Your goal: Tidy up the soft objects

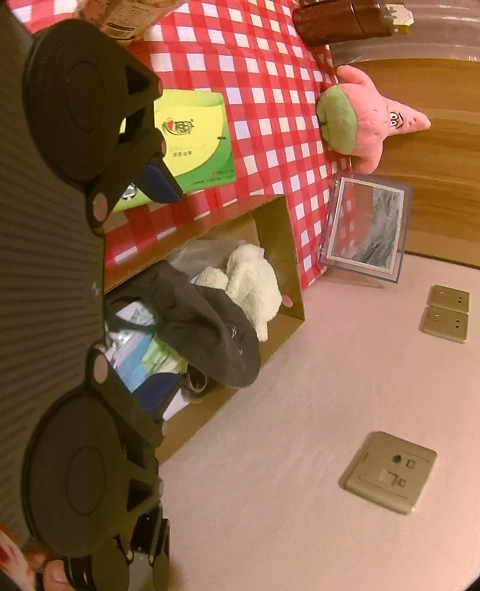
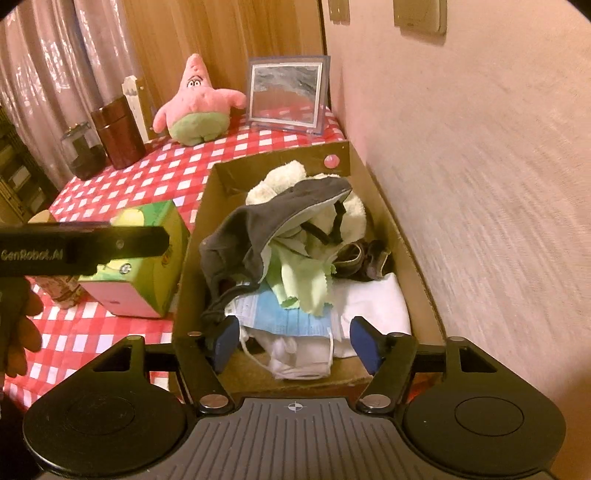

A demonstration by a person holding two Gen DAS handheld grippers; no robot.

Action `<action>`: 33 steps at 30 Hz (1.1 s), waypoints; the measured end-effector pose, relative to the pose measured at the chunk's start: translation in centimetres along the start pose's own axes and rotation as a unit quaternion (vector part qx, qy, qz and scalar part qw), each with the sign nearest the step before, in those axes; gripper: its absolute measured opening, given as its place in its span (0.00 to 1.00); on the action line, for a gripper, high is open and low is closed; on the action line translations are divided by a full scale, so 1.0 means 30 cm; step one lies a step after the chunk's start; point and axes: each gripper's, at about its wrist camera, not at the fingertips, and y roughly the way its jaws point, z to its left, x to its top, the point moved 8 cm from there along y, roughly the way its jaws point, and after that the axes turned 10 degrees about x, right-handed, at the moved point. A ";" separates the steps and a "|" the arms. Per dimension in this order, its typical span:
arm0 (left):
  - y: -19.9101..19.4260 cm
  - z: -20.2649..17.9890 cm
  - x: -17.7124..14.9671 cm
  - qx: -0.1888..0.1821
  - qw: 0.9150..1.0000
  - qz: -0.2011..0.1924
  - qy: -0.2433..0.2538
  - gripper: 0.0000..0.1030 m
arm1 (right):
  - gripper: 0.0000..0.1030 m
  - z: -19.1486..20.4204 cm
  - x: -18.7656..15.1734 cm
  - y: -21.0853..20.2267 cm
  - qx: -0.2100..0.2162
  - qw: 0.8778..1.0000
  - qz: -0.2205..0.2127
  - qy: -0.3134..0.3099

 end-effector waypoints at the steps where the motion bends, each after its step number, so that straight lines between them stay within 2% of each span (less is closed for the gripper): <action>1: -0.014 0.000 -0.003 -0.001 1.000 -0.002 -0.002 0.96 | 0.65 0.007 0.000 -0.011 0.000 1.000 -0.002 0.000; 4: -0.058 0.000 -0.012 -0.005 1.000 -0.007 -0.013 1.00 | 0.66 0.030 -0.001 -0.046 -0.003 1.000 -0.009 -0.001; 10: -0.141 0.015 -0.048 -0.028 0.999 -0.004 -0.036 1.00 | 0.66 0.069 -0.015 -0.121 -0.008 1.000 -0.026 0.005; 16: -0.209 0.027 -0.099 -0.029 0.999 -0.003 -0.033 1.00 | 0.67 0.101 -0.033 -0.184 -0.010 0.999 -0.041 0.011; 19: -0.249 0.032 -0.127 -0.016 1.000 -0.010 -0.020 1.00 | 0.67 0.117 -0.047 -0.210 -0.013 0.999 -0.045 0.012; 22: -0.284 0.053 -0.149 0.013 1.000 -0.020 -0.017 1.00 | 0.67 0.141 -0.059 -0.236 -0.012 0.999 -0.050 0.012; 26: -0.318 0.087 -0.176 0.029 0.999 -0.009 -0.029 1.00 | 0.67 0.173 -0.074 -0.271 -0.014 0.998 -0.057 0.012; 33: -0.405 0.133 -0.229 0.047 0.998 -0.016 -0.036 0.99 | 0.67 0.225 -0.114 -0.298 -0.013 0.998 -0.057 0.014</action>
